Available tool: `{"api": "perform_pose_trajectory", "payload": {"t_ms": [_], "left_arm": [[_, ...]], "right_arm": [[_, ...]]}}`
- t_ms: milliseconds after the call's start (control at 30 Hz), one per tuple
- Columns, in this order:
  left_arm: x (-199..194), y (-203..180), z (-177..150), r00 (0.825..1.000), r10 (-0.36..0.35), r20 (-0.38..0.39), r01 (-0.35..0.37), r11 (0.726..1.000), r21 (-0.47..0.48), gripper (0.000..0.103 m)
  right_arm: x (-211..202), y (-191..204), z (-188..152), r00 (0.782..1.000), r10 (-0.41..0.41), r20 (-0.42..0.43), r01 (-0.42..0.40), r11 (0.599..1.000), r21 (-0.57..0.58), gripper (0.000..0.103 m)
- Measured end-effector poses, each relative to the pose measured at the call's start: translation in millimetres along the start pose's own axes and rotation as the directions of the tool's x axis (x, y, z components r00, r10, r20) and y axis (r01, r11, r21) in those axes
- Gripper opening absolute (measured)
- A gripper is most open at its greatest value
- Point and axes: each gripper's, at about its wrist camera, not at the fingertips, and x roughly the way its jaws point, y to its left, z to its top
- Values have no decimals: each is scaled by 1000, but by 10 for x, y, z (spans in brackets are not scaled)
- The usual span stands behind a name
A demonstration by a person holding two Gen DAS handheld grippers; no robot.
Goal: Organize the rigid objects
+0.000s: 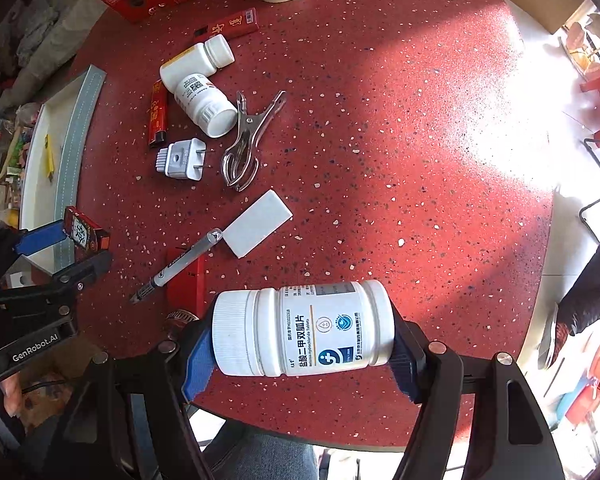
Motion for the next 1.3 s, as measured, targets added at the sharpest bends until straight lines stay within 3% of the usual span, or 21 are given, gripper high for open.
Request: {"api": "perform_pose_trajectory", "payload": {"t_ms": [200,333,533,700,933,1300], "left_arm": [[-94,57,95,999,-37,20,36,998,56,72],[-113,185,-6,997,-77,24,74,992,105,72],[-125,433,-263,990,-141,15,135,972,191,72],[-278,735,-444,981,-185,52,167,956,241,72],[-300,1227,-474,974,-206,92,183,960,214,72],[-285,1784,-589,963,-218,159,207,975,80,72]], "right_arm": [[-63,-23,-107,1000,-20,17,19,997,69,73],[-110,34,-246,998,-56,30,52,991,124,73],[-143,344,-518,995,-93,38,83,972,219,73],[-179,682,-686,990,-134,46,121,970,211,73],[-344,897,-698,978,-194,82,173,961,216,73],[-463,1297,-371,959,-265,101,254,961,110,73]]}}
